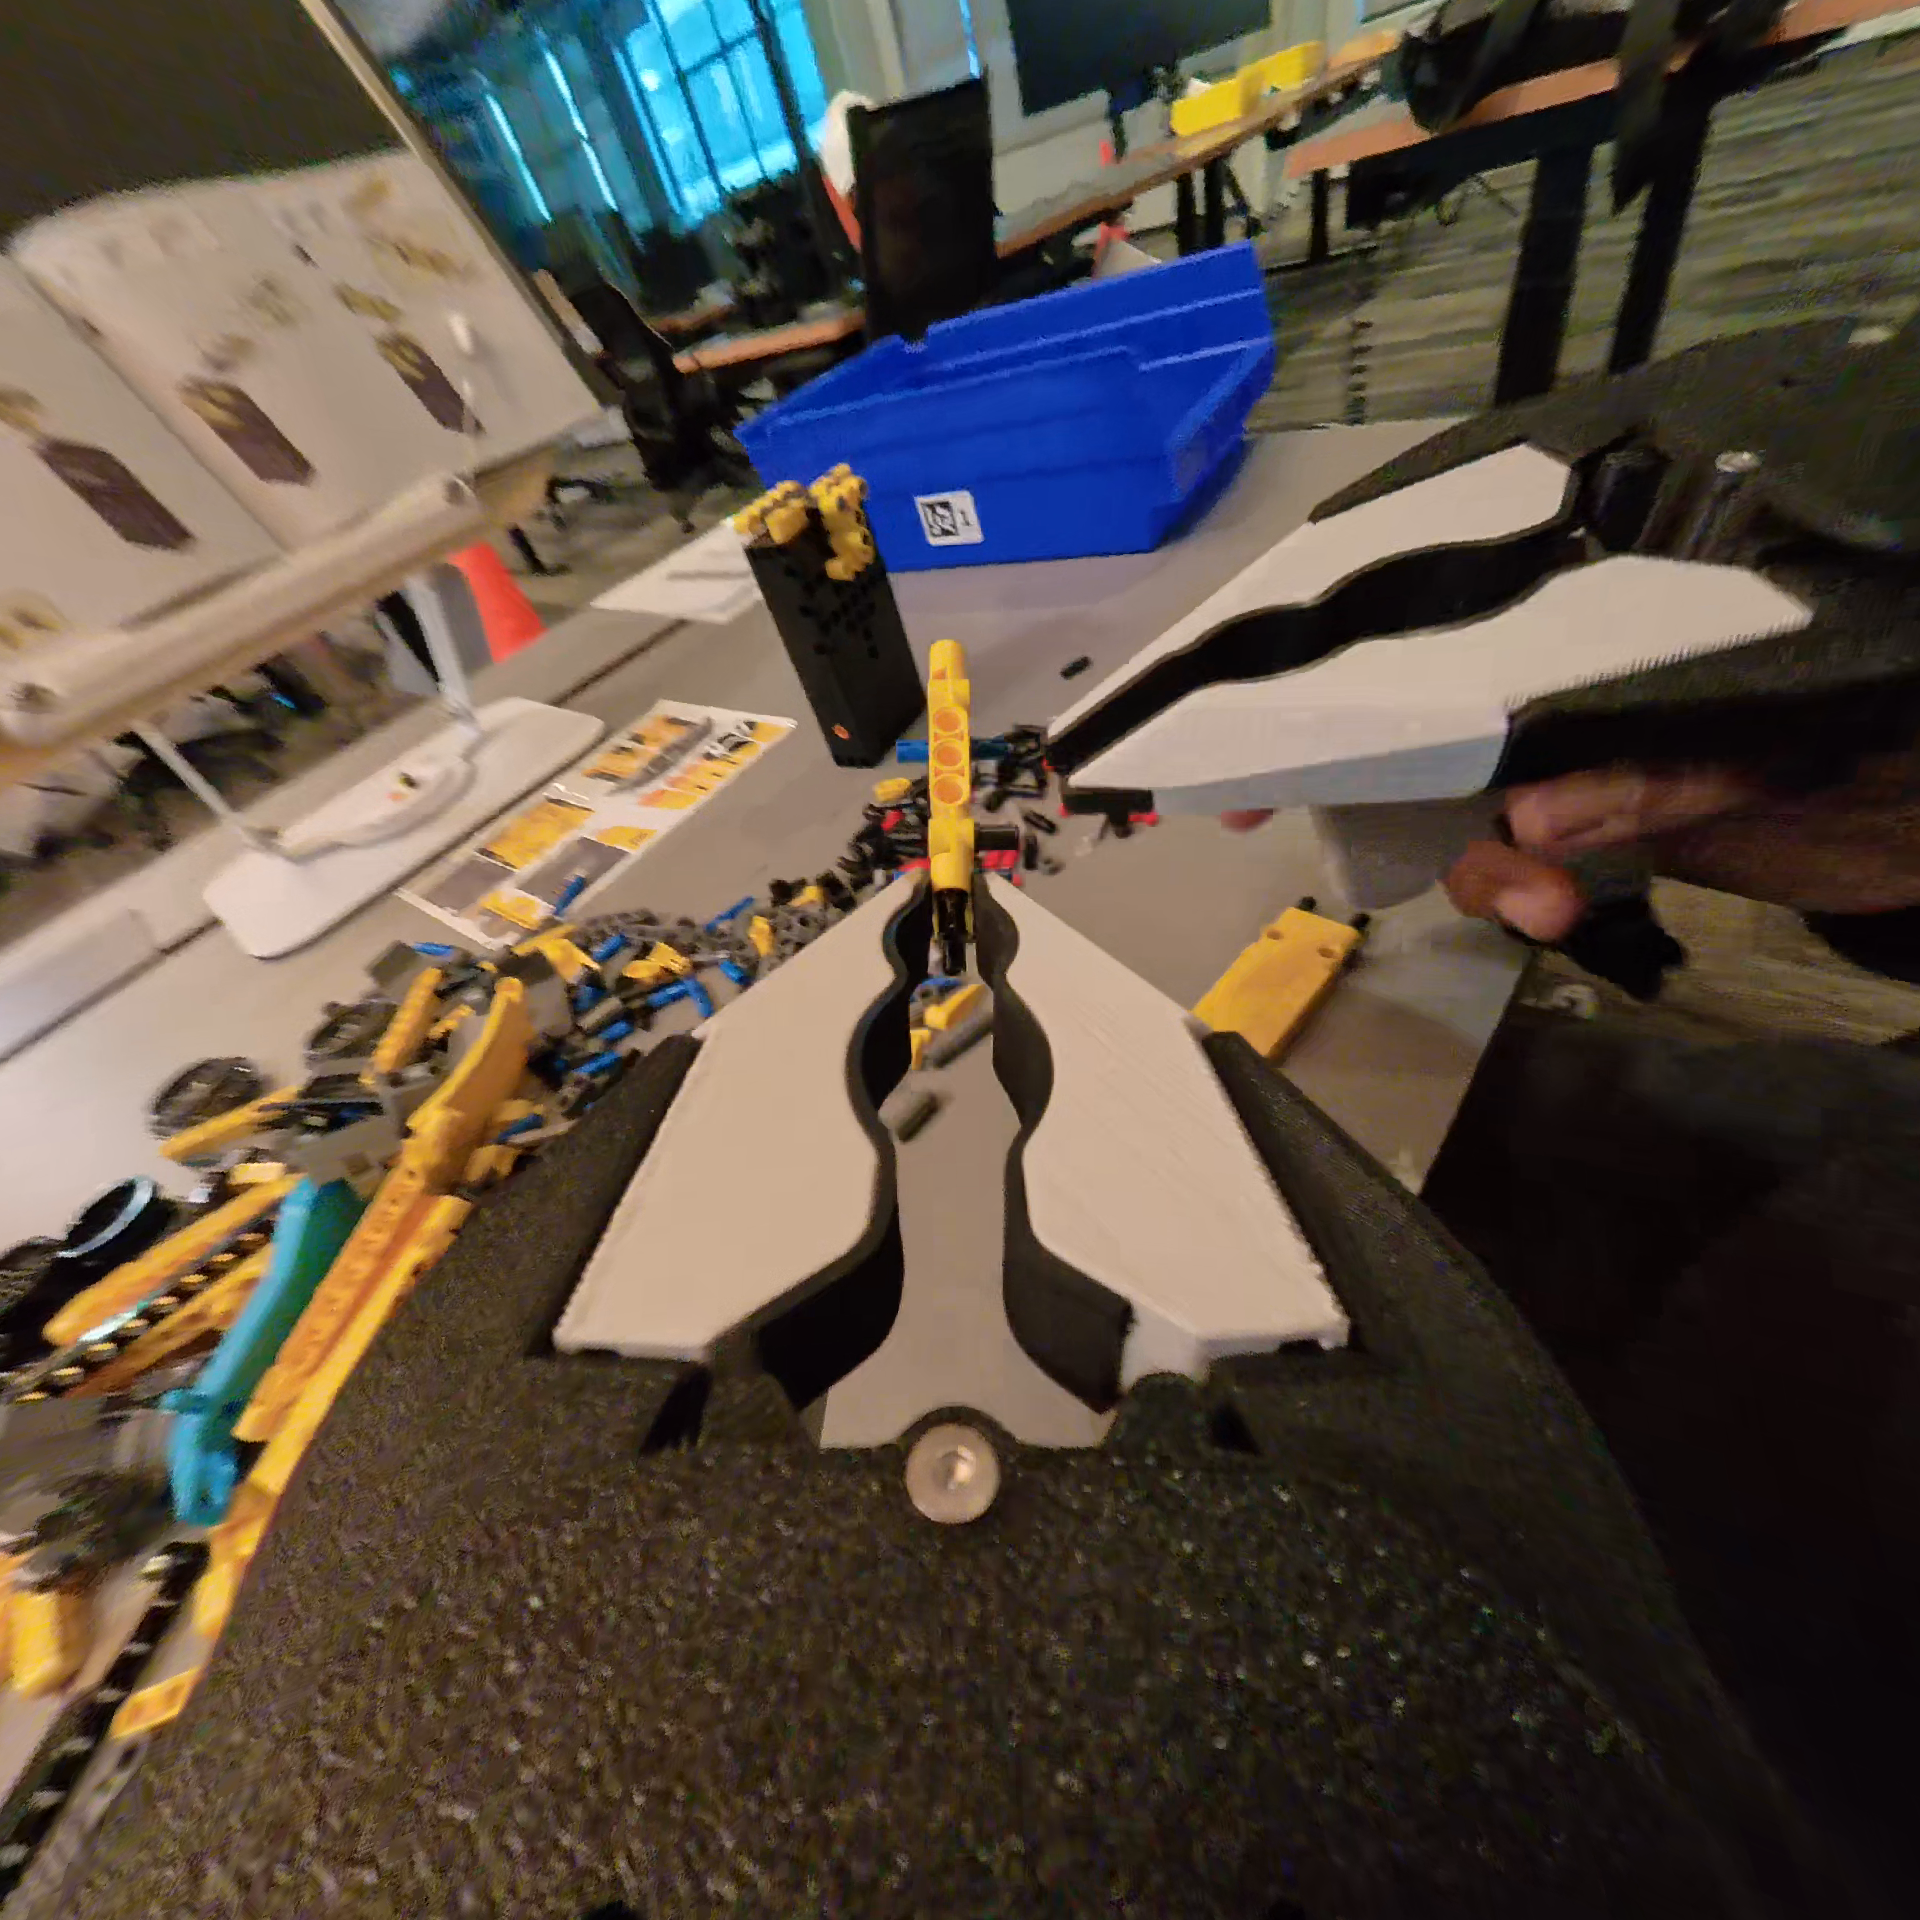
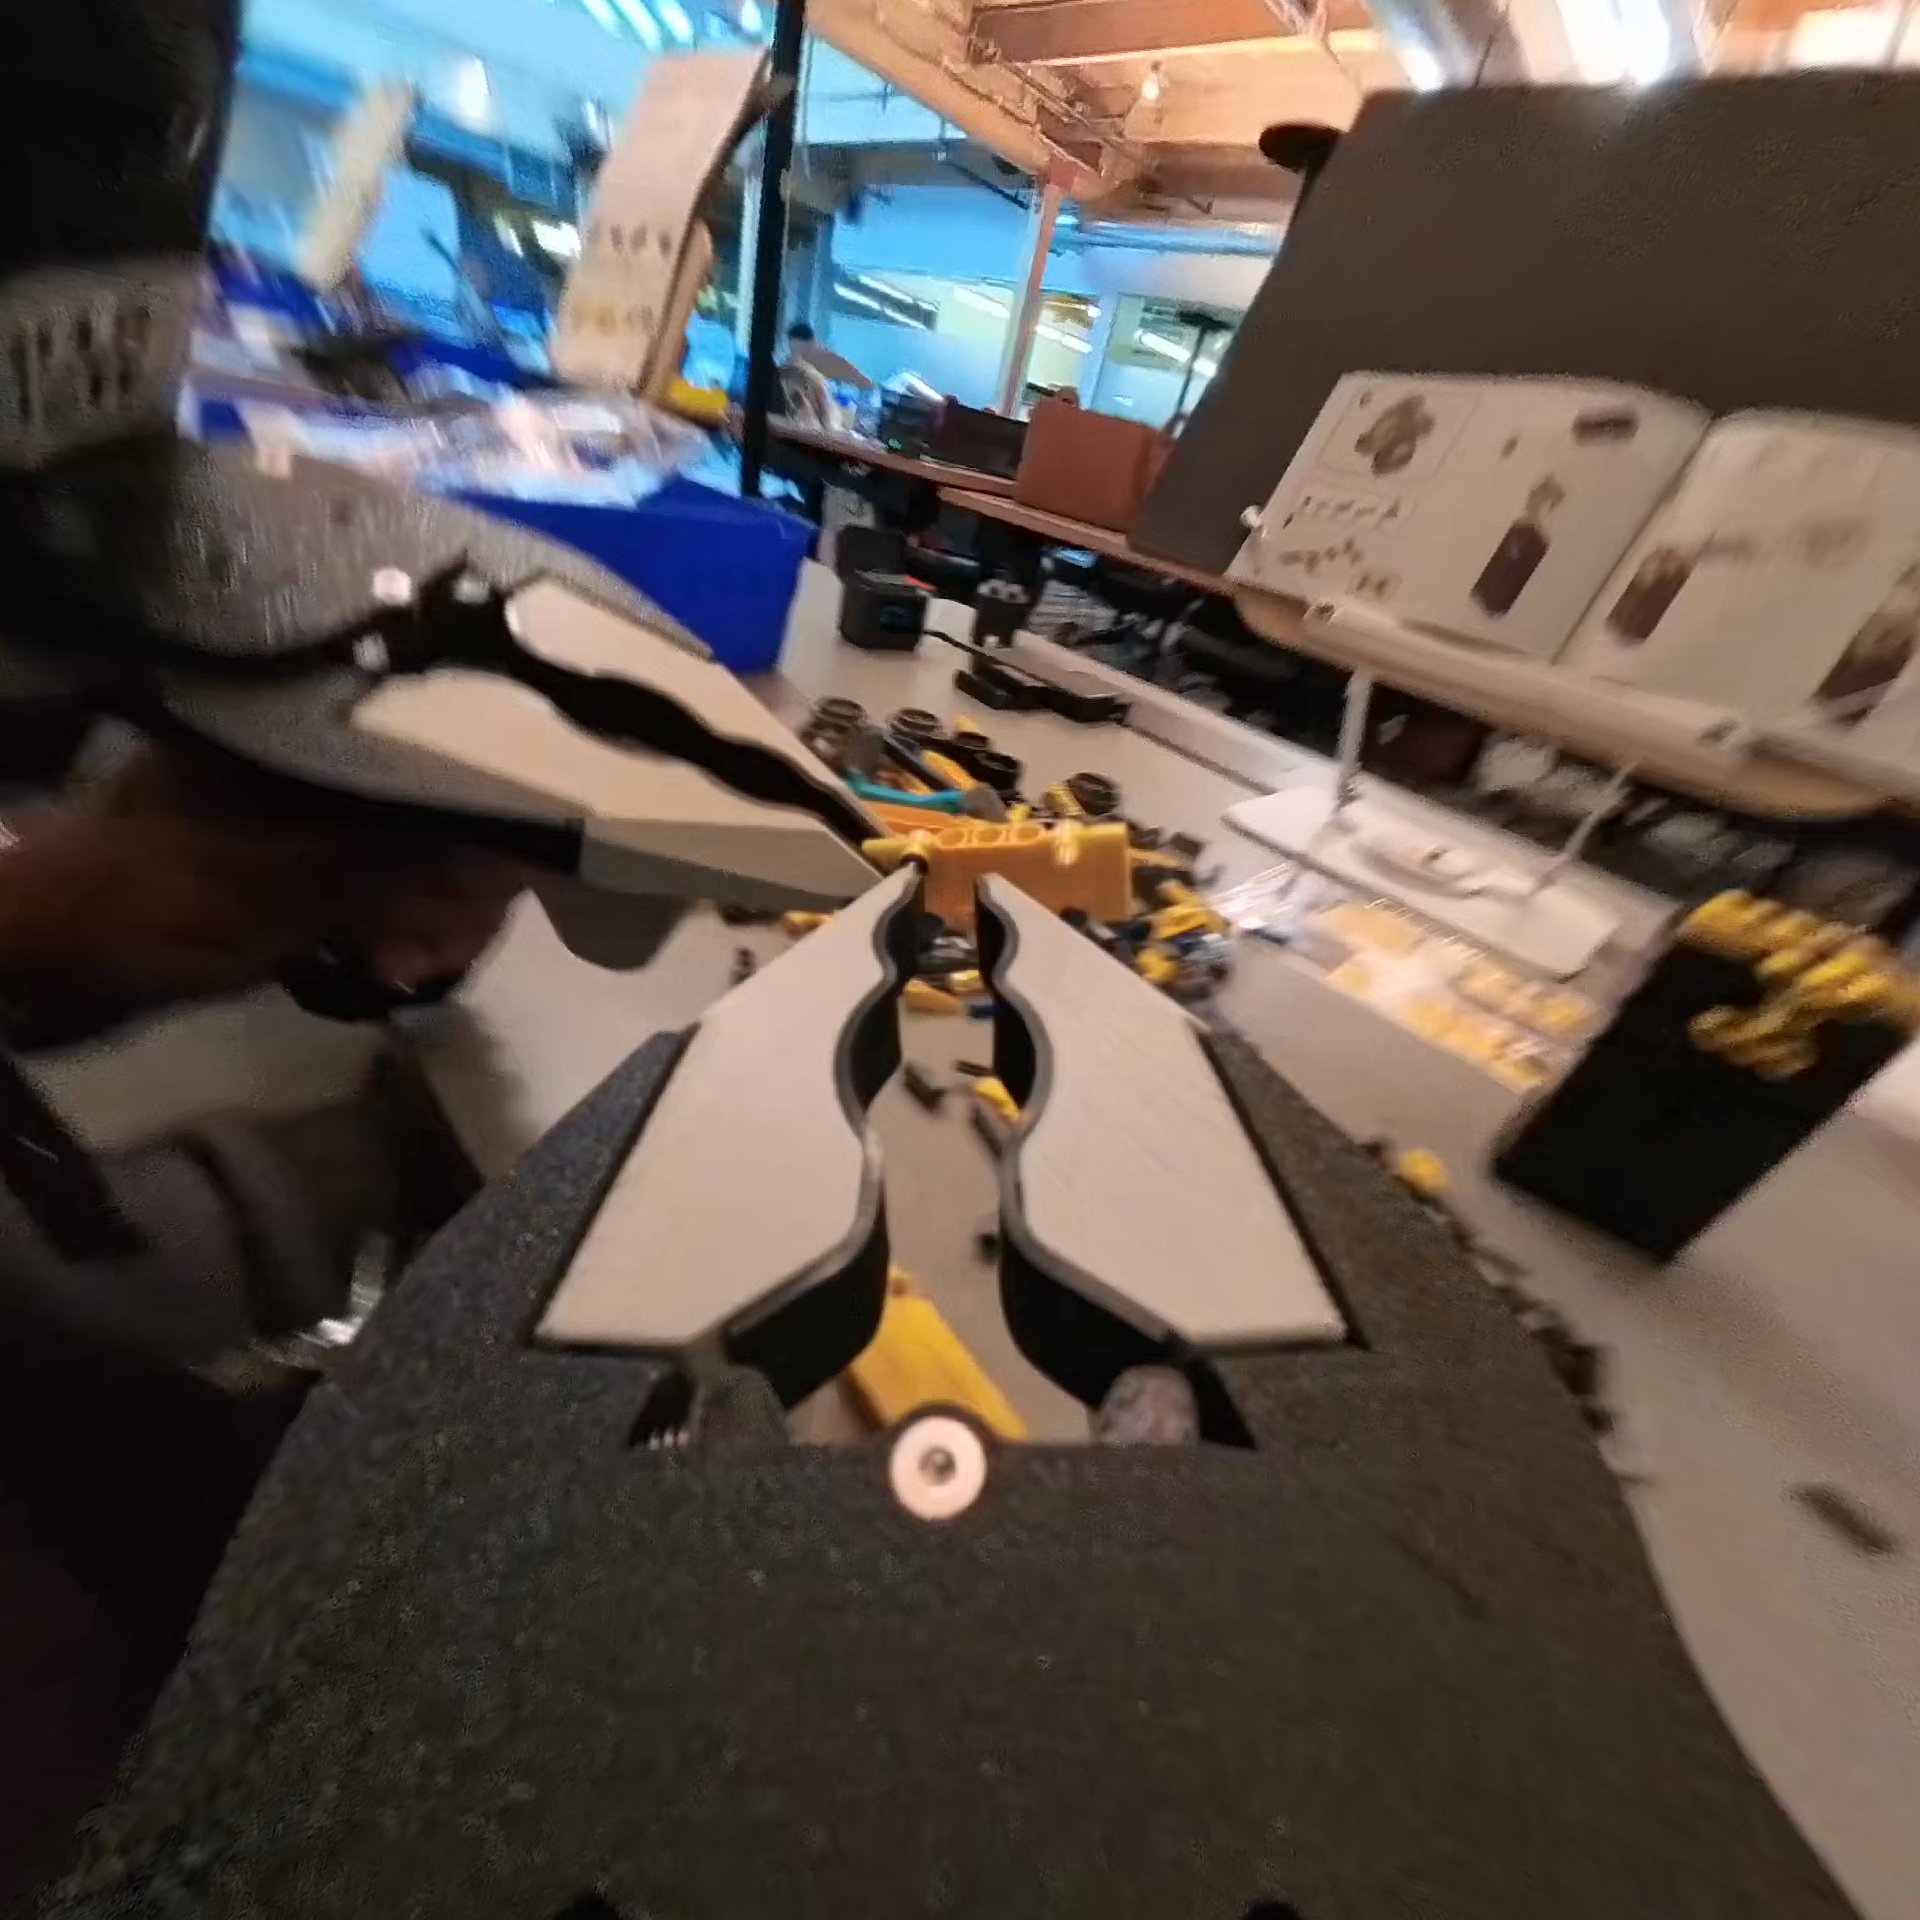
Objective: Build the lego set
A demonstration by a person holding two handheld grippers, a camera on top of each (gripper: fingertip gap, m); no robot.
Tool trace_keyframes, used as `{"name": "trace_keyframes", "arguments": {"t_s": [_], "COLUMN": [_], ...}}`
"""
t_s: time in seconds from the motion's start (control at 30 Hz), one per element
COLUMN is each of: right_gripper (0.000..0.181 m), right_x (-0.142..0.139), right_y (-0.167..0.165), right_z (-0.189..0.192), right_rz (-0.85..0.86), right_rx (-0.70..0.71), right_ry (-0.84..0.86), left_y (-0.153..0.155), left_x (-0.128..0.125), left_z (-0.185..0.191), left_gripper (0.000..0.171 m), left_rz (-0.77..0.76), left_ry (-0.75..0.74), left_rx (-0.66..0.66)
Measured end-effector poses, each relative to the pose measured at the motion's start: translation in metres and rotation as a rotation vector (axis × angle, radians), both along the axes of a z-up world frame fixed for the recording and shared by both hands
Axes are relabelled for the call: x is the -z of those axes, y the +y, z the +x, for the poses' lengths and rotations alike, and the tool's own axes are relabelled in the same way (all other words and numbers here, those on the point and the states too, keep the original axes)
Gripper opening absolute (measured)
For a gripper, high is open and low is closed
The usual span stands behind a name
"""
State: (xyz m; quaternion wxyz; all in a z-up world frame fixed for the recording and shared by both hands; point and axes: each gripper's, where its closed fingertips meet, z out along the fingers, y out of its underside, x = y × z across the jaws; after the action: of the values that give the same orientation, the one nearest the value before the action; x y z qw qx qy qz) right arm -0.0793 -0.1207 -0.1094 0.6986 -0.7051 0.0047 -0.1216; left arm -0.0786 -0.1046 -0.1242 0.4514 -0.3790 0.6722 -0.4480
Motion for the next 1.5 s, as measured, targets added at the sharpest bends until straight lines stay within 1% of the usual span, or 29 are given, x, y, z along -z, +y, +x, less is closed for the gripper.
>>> {"name": "trace_keyframes", "arguments": {"t_s": [0.03,0.1,0.37,0.5,0.57,0.8,0.97,1.1,1.33,1.5], "right_gripper": [0.010,0.010,0.013,0.012,0.005,0.005,0.004,0.005,0.006,0.013], "right_x": [0.000,0.002,0.006,0.006,0.005,0.007,0.008,0.007,0.005,0.005], "right_y": [0.001,0.004,0.008,0.008,0.006,0.007,0.009,0.009,0.008,0.008], "right_z": [-0.003,-0.006,-0.008,-0.005,-0.004,-0.003,-0.003,-0.003,-0.003,-0.003], "right_rz": [0.015,0.028,0.063,0.067,0.078,0.060,0.003,0.003,0.023,0.030], "right_rx": [-0.038,-0.090,-0.115,-0.112,-0.104,-0.088,-0.074,-0.048,-0.033,-0.029], "right_ry": [0.090,0.188,0.289,0.291,0.293,0.267,0.201,0.165,0.149,0.153], "left_y": [0.000,-0.002,-0.007,-0.009,-0.010,-0.010,-0.009,-0.009,-0.009,-0.009], "left_x": [-0.001,-0.001,0.001,0.001,0.000,0.001,0.003,0.003,0.001,0.000], "left_z": [0.000,-0.001,0.000,0.000,0.000,0.000,0.000,0.000,0.001,0.001], "left_gripper": [0.006,0.006,0.006,0.006,0.006,0.006,0.006,0.007,0.006,0.007], "left_rz": [0.023,0.065,0.146,0.131,0.116,0.084,-0.052,-0.106,-0.114,-0.107], "left_ry": [-0.018,-0.035,-0.076,-0.080,-0.084,-0.071,-0.009,0.010,0.001,-0.005], "left_rx": [-0.012,-0.023,-0.057,-0.051,-0.041,-0.031,0.018,0.026,0.020,0.011]}}
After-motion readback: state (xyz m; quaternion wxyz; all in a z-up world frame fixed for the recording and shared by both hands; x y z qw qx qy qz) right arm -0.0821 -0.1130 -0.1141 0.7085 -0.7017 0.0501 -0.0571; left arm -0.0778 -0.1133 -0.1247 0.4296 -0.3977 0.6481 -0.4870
